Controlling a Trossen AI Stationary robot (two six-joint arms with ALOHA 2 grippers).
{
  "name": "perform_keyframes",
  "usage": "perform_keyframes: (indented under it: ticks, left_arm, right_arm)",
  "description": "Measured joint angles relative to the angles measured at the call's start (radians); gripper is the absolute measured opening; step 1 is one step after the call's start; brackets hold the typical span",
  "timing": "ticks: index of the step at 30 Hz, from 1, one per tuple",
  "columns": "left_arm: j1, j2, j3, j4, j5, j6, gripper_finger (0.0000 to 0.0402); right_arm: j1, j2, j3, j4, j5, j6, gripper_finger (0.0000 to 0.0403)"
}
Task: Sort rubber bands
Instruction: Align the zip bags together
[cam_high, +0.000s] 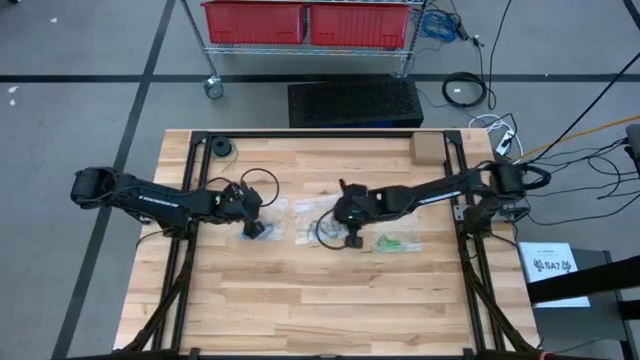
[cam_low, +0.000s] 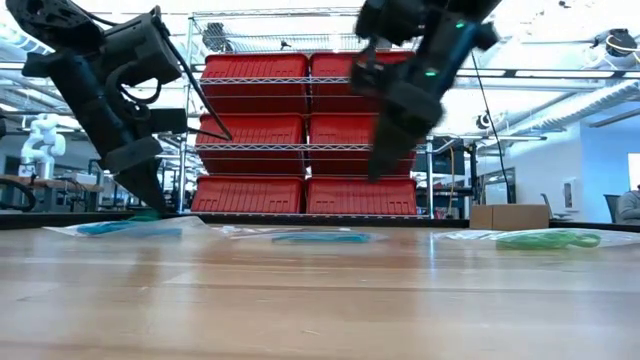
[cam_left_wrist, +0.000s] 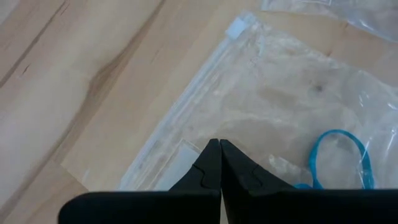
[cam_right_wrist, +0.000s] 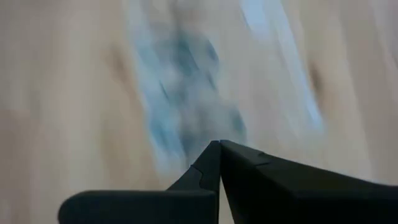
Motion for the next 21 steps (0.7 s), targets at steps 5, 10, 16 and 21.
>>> perform_keyframes:
  ticks: [5,10,16,21]
  left_arm:
    - [-0.004,0.0,0.0,0.0,0.0,0.0,0.0]
    - [-0.008,0.0,0.001,0.001,0.0,0.0,0.0]
    - [-0.008,0.0,0.001,0.003,0.0,0.001,0.0]
    - [-0.008,0.0,0.001,0.028,0.004,0.001,0.0]
  right_arm:
    - [-0.002,-0.096,-0.017,-0.392,0.088,0.112,0.0]
    - [0.017,-0.165,-0.166,-0.487,0.082,0.229,0.0]
    - [0.032,-0.193,-0.342,-0.359,0.075,0.338,0.0]
    - [0.023,-0.194,-0.378,-0.19,0.068,0.319,0.0]
